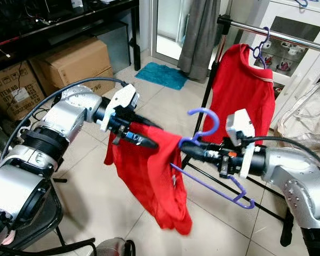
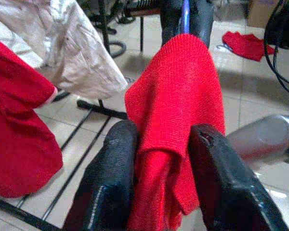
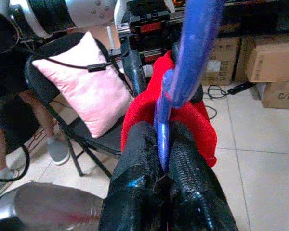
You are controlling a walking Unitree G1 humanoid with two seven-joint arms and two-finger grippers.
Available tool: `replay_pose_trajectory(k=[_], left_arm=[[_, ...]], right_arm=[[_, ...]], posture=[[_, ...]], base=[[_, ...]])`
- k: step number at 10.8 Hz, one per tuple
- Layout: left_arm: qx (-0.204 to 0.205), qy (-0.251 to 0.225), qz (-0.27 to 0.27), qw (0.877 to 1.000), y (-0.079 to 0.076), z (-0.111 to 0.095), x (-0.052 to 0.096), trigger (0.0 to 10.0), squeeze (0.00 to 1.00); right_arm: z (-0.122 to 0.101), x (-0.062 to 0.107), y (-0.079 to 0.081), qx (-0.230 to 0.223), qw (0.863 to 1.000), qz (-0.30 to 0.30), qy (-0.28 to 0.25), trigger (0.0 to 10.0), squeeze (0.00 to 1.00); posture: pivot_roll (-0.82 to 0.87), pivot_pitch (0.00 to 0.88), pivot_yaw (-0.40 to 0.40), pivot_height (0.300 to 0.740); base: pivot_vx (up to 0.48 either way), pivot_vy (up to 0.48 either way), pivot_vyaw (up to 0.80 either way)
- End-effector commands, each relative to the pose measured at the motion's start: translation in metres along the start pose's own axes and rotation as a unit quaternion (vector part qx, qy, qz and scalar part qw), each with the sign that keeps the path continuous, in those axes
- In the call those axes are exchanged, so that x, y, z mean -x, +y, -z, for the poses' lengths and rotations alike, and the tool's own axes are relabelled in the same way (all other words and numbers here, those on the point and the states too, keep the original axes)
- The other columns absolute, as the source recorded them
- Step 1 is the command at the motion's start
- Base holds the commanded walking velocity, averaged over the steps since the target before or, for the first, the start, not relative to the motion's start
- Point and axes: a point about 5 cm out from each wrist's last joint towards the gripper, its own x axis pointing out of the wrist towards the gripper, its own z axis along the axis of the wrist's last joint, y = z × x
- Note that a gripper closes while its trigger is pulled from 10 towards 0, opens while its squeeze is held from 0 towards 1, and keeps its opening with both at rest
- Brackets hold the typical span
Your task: Hang hanger
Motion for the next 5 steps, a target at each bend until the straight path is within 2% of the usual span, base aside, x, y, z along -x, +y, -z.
replay_pose_trajectory(k=[1,3,5], left_arm=[[-0.003,0.014,0.025,1.000,-0.0006,-0.0012,-0.0086,0.0,0.00],[0.006,0.026,0.035,0.999,-0.0008,0.0021,-0.0133,0.0,0.00],[0.020,0.006,0.019,1.000,0.0030,-0.0001,-0.0168,0.0,0.00]], right_arm=[[-0.0206,-0.0063,0.0060,0.048,0.998,-0.032,-0.020,10.0,0.00],[-0.0225,-0.0095,0.0071,0.056,0.997,-0.044,-0.012,10.0,0.00],[-0.0237,-0.0109,0.0072,0.059,0.997,-0.045,-0.012,10.0,0.00]], posture=[[0.01,0.000,0.025,0.740],[0.00,0.000,0.035,0.740],[0.00,0.000,0.043,0.740]], base=[[0.000,0.000,0.00],[0.000,0.000,0.00],[0.000,0.000,0.00]])
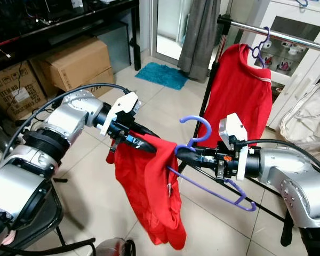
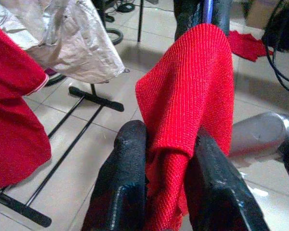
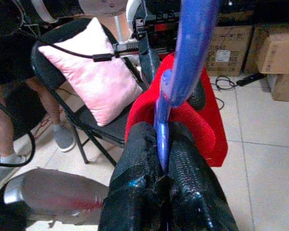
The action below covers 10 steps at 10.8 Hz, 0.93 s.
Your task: Hang hanger
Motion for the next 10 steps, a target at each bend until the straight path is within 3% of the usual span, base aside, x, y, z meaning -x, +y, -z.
replay_pose_trajectory(k=[1,3,4,5,8,10], left_arm=[[-0.017,-0.017,0.007,1.000,0.004,-0.015,-0.013,0.0,0.00],[-0.013,-0.015,0.006,1.000,0.003,-0.011,-0.013,0.0,0.00],[-0.010,-0.014,0.006,1.000,0.002,-0.009,-0.012,0.0,0.00],[-0.005,-0.015,0.006,1.000,0.001,-0.006,-0.009,0.0,0.00],[0.010,-0.019,-0.008,1.000,-0.002,0.002,0.006,0.0,0.00],[0.020,-0.015,-0.054,0.998,-0.001,0.013,0.017,0.0,0.00]], right_arm=[[-0.025,-0.007,0.006,0.051,0.997,-0.032,-0.037,10.0,0.00],[-0.026,-0.007,0.005,0.048,0.998,-0.032,-0.038,10.0,0.00],[-0.027,-0.006,0.004,0.043,0.998,-0.031,-0.038,10.0,0.13],[-0.027,-0.005,0.003,0.039,0.998,-0.028,-0.041,10.0,1.00],[-0.028,0.012,0.000,0.041,0.998,-0.007,-0.039,10.0,1.00],[-0.035,0.036,-0.007,0.053,0.996,0.045,-0.061,10.0,1.00]], posture=[[0.00,0.000,0.044,0.740],[0.00,0.000,0.041,0.740],[0.00,0.000,0.038,0.740],[0.00,0.000,0.036,0.740],[0.01,0.000,0.033,0.740],[0.01,0.000,0.036,0.740]], base=[[0.000,0.000,0.00],[0.000,0.000,0.00],[0.000,0.000,0.00],[0.000,0.000,0.00],[0.000,0.000,0.00],[0.000,0.000,0.00]])
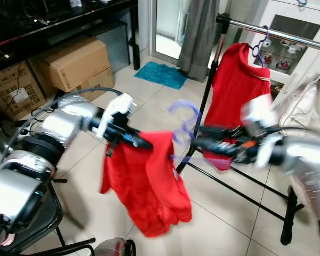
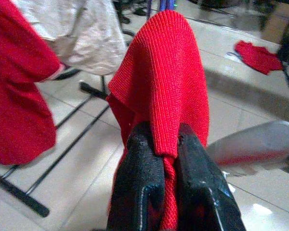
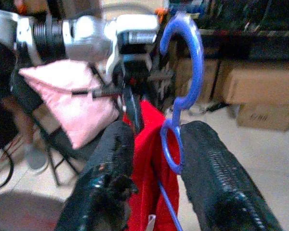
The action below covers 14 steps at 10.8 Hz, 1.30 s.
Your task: Hang hanger
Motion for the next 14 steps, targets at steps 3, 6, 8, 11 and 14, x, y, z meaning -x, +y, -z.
replay_pose_trajectory(k=[3,6,8,11,14], left_arm=[[0.002,-0.018,-0.073,0.997,0.005,0.006,0.015,0.0,0.00],[-0.014,-0.058,-0.119,0.991,0.016,-0.016,0.035,0.0,0.00],[-0.030,-0.078,-0.096,0.992,0.016,-0.032,0.033,0.0,0.00],[-0.057,-0.104,-0.056,0.991,0.014,-0.055,0.028,0.0,0.00],[-0.068,-0.121,-0.052,0.989,0.011,-0.065,0.033,0.0,0.00]], right_arm=[[-0.016,0.018,0.002,0.004,0.998,0.035,-0.055,10.0,1.00],[0.011,0.004,0.036,-0.043,0.999,0.003,-0.030,10.0,1.00],[0.058,-0.014,0.040,-0.042,0.996,0.040,0.070,10.0,1.00],[0.095,-0.049,0.023,0.004,0.988,0.115,0.103,10.0,1.00],[0.111,-0.069,0.017,0.068,0.983,0.112,0.129,10.0,0.00]], posture=[[0.00,0.000,0.040,0.740],[0.00,0.000,0.043,0.740],[-0.02,0.000,0.054,0.740],[-0.01,0.000,0.037,0.740],[0.01,0.000,0.017,0.740]], base=[[0.000,0.000,0.00],[0.000,0.000,0.00],[0.000,0.000,0.00],[0.000,0.000,0.00],[0.000,0.000,0.00]])
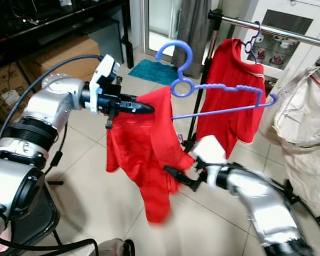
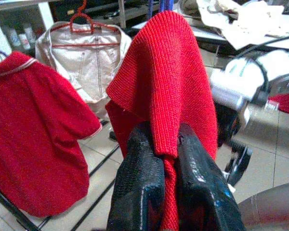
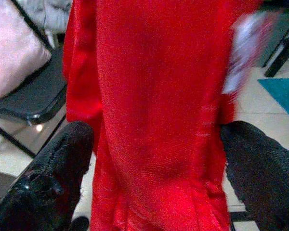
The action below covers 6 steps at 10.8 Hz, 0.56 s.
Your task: Hang hanger
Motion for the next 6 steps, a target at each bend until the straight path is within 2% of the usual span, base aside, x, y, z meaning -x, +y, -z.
replay_pose_trajectory(k=[1,2,3,4,6], left_arm=[[-0.027,-0.019,0.006,0.999,0.001,-0.019,0.002,0.0,0.00],[-0.029,-0.024,0.014,0.999,-0.001,-0.022,0.002,0.0,0.00],[-0.033,-0.027,0.022,0.999,-0.002,-0.025,0.002,0.0,0.00],[-0.035,-0.028,0.024,0.999,-0.003,-0.027,0.003,0.0,0.00],[-0.036,-0.023,0.021,0.999,-0.005,-0.027,0.009,0.0,0.00]], right_arm=[[0.006,-0.007,0.000,0.024,0.999,-0.003,0.022,10.0,0.00],[0.011,-0.013,-0.001,0.017,0.999,0.005,0.028,9.0,0.00],[0.014,-0.017,-0.002,0.005,1.000,0.007,0.023,1.1,0.00],[0.014,-0.019,-0.003,0.004,1.000,0.004,0.021,0.0,0.00],[0.018,-0.016,-0.005,0.011,1.000,-0.011,0.019,0.0,0.00]], posture=[[0.00,0.000,0.018,0.740],[0.00,0.000,0.018,0.740],[0.01,0.000,0.019,0.740],[0.01,0.000,0.018,0.740],[0.02,0.000,0.008,0.740]], base=[[0.000,0.000,0.00],[0.000,0.000,0.00],[0.000,0.000,0.00],[0.000,0.000,0.00],[0.000,0.000,0.00]])
